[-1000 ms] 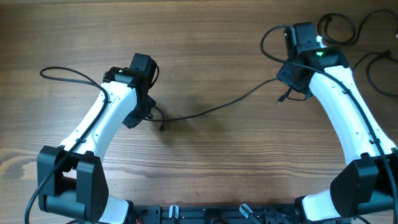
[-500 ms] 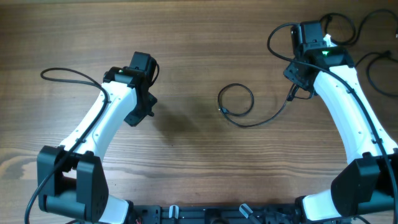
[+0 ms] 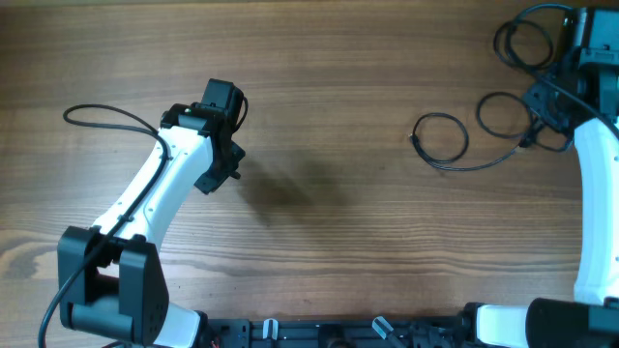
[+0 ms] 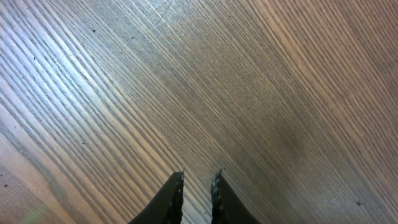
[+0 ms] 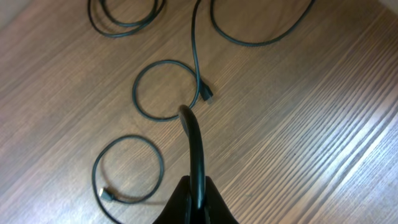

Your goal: Untangle cables

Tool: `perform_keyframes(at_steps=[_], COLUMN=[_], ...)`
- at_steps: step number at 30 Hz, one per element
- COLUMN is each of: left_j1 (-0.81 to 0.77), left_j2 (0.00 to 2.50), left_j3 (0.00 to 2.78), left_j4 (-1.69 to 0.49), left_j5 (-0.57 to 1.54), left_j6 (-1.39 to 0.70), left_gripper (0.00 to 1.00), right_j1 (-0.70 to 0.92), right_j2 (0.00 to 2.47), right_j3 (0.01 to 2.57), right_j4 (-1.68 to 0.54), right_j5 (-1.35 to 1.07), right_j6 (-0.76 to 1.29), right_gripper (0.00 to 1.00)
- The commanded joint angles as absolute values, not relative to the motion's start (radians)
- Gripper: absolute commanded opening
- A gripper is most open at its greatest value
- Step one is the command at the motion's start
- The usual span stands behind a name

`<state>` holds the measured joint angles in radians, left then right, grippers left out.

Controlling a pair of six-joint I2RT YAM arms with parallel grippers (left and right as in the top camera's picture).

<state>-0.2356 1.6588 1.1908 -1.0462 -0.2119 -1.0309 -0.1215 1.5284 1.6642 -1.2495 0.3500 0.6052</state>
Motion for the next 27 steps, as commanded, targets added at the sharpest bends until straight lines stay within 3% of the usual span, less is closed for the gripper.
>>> perform_keyframes(at_steps=[1,8,12,20,27], left_j1=[-0.234,-0.234,-0.234,-0.234,-0.234], left_j2=[1.668,1.668,1.668,1.669,1.669], left_j3=[1.195,1.195,1.195,1.195,1.177], left_j4=[-1.044,-1.044,-1.045,-1.044,-1.042], left_j5=[-0.221,-0.221,-0.221,-0.221,-0.222], left_j6=[-1.032,-1.032,-1.029,-1.029,-1.029], left_gripper=[0.19,0.22,0.23,0.26,0.27], right_j1=[-0.122,-0.122,-0.122,-0.123,-0.327], right_j2=[1.411,1.251,1.245,1.179,1.171], right_j3=[1.686,1.686,1.686,1.686,1.686], right_j4=[-1.250,-1.234,-1.298,-1.291,-1.282], right_j5=[0.336,0.368,0.475,0.581,0.495], right_j6=[0.580,0.521,0.658,0.657,0.606], right_gripper=[0.04,0.04,0.04,0.04,0.04])
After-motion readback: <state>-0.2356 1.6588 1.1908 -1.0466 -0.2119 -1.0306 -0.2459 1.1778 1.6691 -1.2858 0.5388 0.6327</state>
